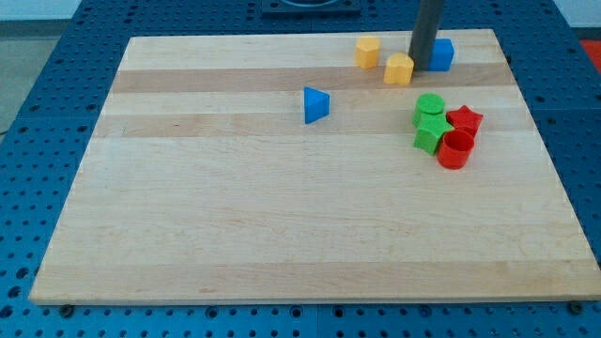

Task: Move the green blocks to the left of the red blocks

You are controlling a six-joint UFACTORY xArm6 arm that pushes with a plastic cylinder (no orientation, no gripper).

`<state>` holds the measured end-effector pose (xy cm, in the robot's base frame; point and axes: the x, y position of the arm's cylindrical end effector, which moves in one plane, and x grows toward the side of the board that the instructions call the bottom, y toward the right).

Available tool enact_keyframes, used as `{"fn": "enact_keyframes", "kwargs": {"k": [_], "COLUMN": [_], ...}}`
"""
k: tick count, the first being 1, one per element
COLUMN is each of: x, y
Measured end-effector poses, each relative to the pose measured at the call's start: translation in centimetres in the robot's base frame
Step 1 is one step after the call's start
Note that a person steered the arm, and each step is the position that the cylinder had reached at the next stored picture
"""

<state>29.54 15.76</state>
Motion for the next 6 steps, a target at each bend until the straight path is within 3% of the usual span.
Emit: {"fn": "enact_keyframes", "kwargs": {"k": [1,3,4,6], "x": [4.4,5.1,7.9,7.5], "y": [-0.4,0.5,0.5,-4.0]}}
